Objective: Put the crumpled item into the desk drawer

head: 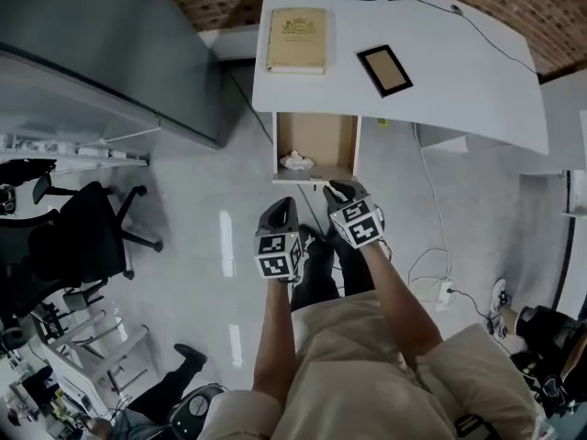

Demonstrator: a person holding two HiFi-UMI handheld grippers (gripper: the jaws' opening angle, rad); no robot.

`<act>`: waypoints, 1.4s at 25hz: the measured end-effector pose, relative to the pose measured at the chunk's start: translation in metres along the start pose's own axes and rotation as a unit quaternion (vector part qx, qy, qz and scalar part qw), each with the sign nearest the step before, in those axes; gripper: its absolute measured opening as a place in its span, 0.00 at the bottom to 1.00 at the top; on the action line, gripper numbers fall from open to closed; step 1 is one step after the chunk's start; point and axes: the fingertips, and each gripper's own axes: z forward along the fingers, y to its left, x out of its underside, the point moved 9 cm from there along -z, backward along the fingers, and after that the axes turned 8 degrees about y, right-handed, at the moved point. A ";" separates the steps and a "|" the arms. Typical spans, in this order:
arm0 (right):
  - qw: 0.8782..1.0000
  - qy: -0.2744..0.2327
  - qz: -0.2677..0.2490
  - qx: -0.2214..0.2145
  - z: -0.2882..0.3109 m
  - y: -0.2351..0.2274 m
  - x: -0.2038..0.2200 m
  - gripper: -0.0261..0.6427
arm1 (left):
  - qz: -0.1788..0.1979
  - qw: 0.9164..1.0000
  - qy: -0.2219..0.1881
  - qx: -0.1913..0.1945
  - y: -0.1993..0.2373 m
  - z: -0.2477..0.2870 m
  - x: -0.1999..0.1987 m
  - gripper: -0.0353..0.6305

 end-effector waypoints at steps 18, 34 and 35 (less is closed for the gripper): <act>0.995 -0.086 0.055 0.004 -0.115 0.031 0.004 0.18 | 0.055 0.997 -0.054 0.013 -0.044 -0.081 -0.034 0.08; 0.996 -0.067 0.054 -0.030 -0.090 0.030 0.016 0.08 | 0.051 0.998 -0.024 0.013 -0.033 -0.073 -0.009 0.08; 0.995 -0.068 0.057 -0.034 -0.089 0.030 0.017 0.08 | 0.052 0.998 -0.022 0.014 -0.033 -0.073 -0.007 0.08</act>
